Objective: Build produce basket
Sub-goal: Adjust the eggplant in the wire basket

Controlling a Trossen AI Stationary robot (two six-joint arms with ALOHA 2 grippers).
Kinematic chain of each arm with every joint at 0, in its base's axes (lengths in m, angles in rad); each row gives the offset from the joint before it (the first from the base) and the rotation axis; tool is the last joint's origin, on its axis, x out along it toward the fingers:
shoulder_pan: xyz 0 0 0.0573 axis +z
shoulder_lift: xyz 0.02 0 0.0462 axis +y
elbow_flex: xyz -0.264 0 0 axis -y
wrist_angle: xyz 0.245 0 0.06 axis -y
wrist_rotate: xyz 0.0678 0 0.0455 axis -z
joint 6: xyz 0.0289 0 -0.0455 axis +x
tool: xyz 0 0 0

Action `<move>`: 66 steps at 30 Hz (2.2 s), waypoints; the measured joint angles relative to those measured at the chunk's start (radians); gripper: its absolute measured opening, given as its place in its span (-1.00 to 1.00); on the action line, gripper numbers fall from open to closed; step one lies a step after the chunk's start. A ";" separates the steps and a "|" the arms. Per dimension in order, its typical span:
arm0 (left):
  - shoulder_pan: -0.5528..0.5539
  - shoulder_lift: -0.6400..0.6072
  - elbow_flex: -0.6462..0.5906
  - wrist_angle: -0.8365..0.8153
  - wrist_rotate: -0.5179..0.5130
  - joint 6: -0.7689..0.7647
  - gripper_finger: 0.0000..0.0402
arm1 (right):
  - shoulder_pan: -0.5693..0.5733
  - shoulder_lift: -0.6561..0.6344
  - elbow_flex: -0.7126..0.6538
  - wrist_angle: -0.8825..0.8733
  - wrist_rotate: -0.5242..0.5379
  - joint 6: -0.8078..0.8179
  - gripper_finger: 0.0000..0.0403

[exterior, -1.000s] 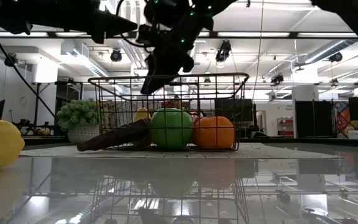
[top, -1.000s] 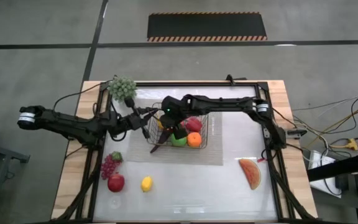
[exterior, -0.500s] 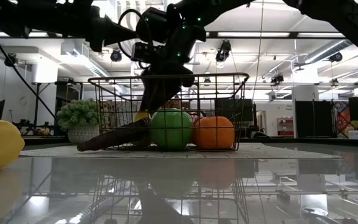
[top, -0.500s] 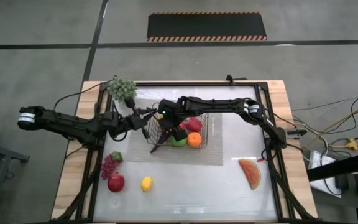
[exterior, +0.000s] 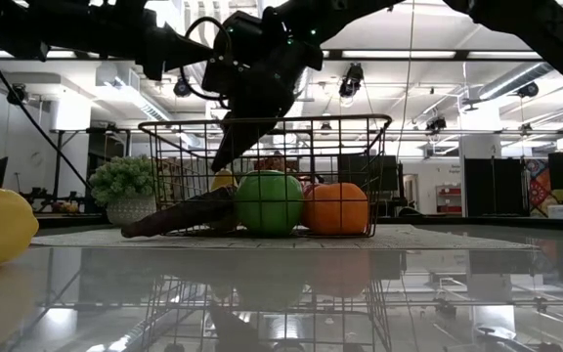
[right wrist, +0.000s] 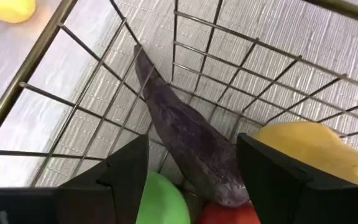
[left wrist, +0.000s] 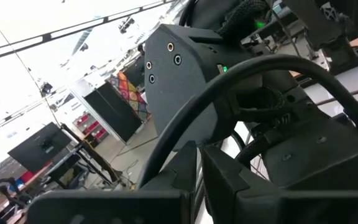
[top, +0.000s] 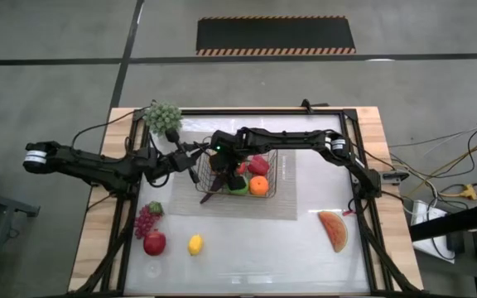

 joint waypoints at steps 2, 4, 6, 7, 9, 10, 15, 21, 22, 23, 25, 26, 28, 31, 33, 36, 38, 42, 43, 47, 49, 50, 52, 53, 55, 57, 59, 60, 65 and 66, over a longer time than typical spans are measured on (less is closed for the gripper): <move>0.000 0.000 0.000 0.000 0.001 0.000 -0.95 | 0.000 0.002 0.000 0.003 0.006 -0.012 0.12; 0.001 0.000 0.000 -0.001 0.000 0.000 -0.95 | -0.001 0.002 -0.002 0.005 0.007 -0.014 0.13; 0.001 0.000 0.000 -0.001 0.000 0.000 -0.95 | -0.004 0.002 -0.004 0.008 0.007 -0.019 0.15; 0.001 0.000 0.000 -0.001 0.000 0.000 -0.95 | -0.005 0.002 -0.007 0.010 0.008 -0.021 0.16; 0.001 0.000 0.000 -0.003 0.000 0.000 -0.95 | -0.008 0.002 -0.012 0.012 0.008 -0.024 0.19; 0.001 0.000 0.000 -0.003 0.000 0.000 -0.95 | -0.009 0.002 -0.015 0.013 0.008 -0.024 0.20; -0.001 0.000 0.006 0.022 0.029 0.000 -0.95 | -0.018 0.013 -0.064 0.046 0.007 -0.012 0.23; 0.000 0.000 0.005 0.026 0.024 0.000 -0.95 | -0.025 0.006 -0.109 0.082 0.008 -0.014 0.24; 0.000 0.000 0.005 0.026 0.023 0.000 -0.95 | -0.024 0.006 -0.115 0.088 0.011 -0.014 0.23; 0.000 0.000 0.005 0.026 0.023 0.000 -0.95 | -0.024 0.006 -0.118 0.090 0.012 -0.016 0.23; -0.001 0.000 0.005 0.026 0.022 0.000 -0.95 | -0.024 0.006 -0.122 0.094 0.012 -0.030 0.21; 0.000 0.000 0.004 0.026 0.022 0.000 -0.95 | -0.024 0.006 -0.123 0.094 0.015 -0.034 0.20; 0.000 0.000 0.004 0.026 0.017 0.000 -0.95 | -0.024 0.006 -0.124 0.095 0.028 -0.041 0.18; 0.000 0.000 0.003 0.026 0.016 0.000 -0.95 | -0.024 0.006 -0.121 0.100 0.056 -0.050 0.17; 0.000 0.000 0.003 0.026 0.016 0.001 -0.95 | -0.024 0.006 -0.117 0.106 0.059 -0.055 0.17; 0.000 0.000 0.003 0.027 0.012 0.001 -0.95 | -0.024 0.005 -0.097 0.096 0.066 -0.060 0.14; 0.000 0.000 0.003 0.028 0.009 0.001 -0.95 | -0.024 -0.005 -0.072 0.074 0.069 -0.057 0.11; -0.005 0.000 0.004 0.027 0.009 -0.002 -0.95 | -0.024 -0.066 -0.009 -0.012 0.067 -0.055 0.03; -0.011 0.000 0.008 0.025 0.011 -0.017 -0.95 | -0.022 -0.084 0.003 -0.039 0.067 -0.051 0.01; -0.039 -0.002 0.049 0.005 0.095 -0.164 -0.95 | -0.010 -0.184 0.014 -0.158 0.063 -0.016 -0.10; -0.060 -0.009 0.071 -0.093 0.175 -0.284 -0.95 | -0.001 -0.249 0.001 -0.216 0.063 0.009 -0.16; -0.072 -0.010 0.087 -0.170 0.202 -0.344 -0.95 | 0.002 -0.287 -0.006 -0.242 0.063 0.024 -0.20; -0.104 -0.010 0.133 -0.357 0.217 -0.476 -0.95 | 0.008 -0.362 -0.027 -0.274 0.060 0.058 -0.27; -0.120 -0.010 0.165 -0.450 0.211 -0.543 -0.95 | 0.013 -0.397 -0.045 -0.278 0.060 0.075 -0.30; -0.153 -0.005 0.241 -0.640 0.198 -0.681 -0.95 | 0.023 -0.463 -0.089 -0.276 0.060 0.098 -0.36; -0.190 0.005 0.321 -0.844 0.195 -0.812 -0.95 | 0.035 -0.521 -0.138 -0.257 0.062 0.102 -0.41; -0.231 0.024 0.396 -1.046 0.196 -0.939 -0.95 | 0.048 -0.574 -0.188 -0.227 0.061 0.106 -0.46; -0.253 0.034 0.431 -1.143 0.197 -1.000 -0.95 | 0.054 -0.597 -0.213 -0.206 0.060 0.106 -0.47; -0.340 0.087 0.500 -1.454 0.280 -1.292 -0.95 | 0.071 -0.684 -0.332 -0.110 0.060 0.099 -0.55; -0.349 0.101 0.491 -1.460 0.307 -1.336 -0.95 | 0.074 -0.697 -0.356 -0.092 0.061 0.100 -0.57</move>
